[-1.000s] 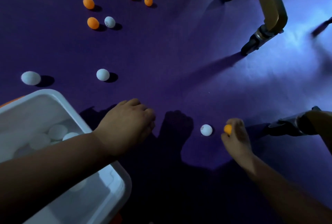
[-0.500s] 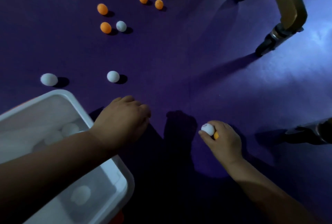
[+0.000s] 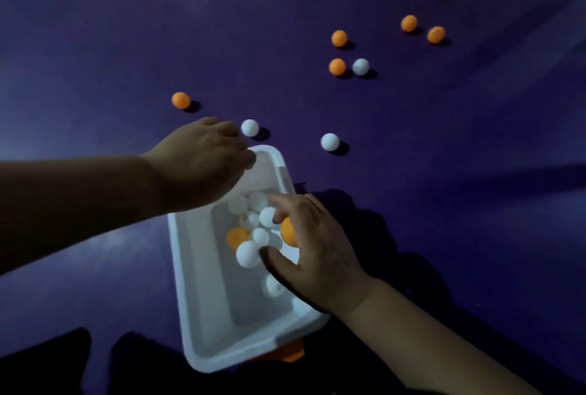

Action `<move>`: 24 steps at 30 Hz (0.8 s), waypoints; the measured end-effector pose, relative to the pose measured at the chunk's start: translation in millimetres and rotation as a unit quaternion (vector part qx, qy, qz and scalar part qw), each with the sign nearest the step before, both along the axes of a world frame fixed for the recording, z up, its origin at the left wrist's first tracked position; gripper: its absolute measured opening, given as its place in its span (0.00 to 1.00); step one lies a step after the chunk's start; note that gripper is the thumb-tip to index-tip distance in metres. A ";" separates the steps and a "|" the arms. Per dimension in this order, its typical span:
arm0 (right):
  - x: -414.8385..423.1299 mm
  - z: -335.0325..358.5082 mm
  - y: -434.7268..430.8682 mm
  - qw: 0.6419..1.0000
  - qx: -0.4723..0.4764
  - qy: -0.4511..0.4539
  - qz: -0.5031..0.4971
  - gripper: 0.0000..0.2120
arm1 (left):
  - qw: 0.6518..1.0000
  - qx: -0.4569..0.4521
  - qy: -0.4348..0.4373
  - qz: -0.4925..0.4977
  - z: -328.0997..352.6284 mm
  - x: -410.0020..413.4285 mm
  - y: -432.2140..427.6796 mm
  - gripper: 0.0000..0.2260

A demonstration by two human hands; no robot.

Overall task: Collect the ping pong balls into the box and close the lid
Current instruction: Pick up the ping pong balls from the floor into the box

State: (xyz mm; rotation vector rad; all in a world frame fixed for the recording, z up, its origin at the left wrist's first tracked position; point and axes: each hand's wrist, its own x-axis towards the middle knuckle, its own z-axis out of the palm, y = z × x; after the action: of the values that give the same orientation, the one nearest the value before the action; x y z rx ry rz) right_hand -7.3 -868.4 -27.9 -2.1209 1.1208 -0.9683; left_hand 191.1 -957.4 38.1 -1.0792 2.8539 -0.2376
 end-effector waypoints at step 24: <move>-19.0 -84.2 -183.4 0.878 0.104 0.416 -0.213 0.21 | 0.988 0.106 0.088 -0.073 -47.3 78.6 -42.2 0.13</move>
State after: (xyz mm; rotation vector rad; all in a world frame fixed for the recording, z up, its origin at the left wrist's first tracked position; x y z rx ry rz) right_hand -26.2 -1051.8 -112.0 -2.1775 2.0585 -0.0096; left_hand 269.7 -999.6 -9.2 -0.8944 3.0294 0.1582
